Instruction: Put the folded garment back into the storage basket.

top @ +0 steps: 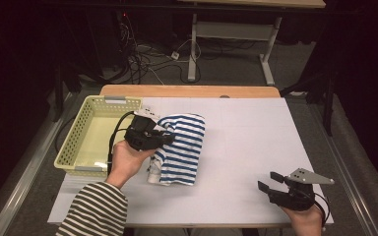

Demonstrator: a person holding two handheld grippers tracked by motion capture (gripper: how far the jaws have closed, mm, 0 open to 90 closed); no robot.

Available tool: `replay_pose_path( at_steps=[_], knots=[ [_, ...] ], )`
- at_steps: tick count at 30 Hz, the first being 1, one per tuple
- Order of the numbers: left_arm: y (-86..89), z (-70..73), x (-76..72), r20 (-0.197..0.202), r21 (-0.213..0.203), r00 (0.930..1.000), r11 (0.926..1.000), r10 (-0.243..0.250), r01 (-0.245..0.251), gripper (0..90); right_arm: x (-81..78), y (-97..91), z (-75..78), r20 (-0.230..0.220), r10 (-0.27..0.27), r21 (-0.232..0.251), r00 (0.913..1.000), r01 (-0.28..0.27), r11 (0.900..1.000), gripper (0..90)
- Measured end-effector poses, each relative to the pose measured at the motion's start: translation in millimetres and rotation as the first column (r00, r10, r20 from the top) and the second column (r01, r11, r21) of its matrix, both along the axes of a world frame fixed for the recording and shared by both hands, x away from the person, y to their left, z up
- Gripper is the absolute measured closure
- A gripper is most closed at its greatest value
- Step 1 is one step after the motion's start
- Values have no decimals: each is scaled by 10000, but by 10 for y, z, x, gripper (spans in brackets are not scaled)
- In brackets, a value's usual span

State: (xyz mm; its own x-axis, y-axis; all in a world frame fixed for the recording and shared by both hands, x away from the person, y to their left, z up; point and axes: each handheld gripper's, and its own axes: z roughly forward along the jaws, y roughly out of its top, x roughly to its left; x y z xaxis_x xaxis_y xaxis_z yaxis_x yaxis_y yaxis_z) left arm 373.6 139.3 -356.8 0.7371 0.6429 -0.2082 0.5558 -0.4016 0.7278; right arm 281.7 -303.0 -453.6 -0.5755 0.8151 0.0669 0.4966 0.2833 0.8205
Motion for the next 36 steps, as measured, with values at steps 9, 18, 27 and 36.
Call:
replay_pose_path(
  at_steps=[9,18,27,36],
  knots=[
    [180,162,-33,282,-22,9991,9995,303,-303,733,2,3,1,19,12,-18,10000,-12,10000,381],
    [357,223,-60,373,-117,9973,9980,632,-628,732,0,7,2,19,-5,-28,10000,5,10000,381],
    [532,266,-60,364,-353,9948,9950,950,-938,732,7,-14,4,44,-81,19,10000,81,10000,381],
    [736,317,-77,375,-434,9896,9896,1390,-1374,732,13,-103,17,53,-361,121,9993,360,9993,379]
  ],
)
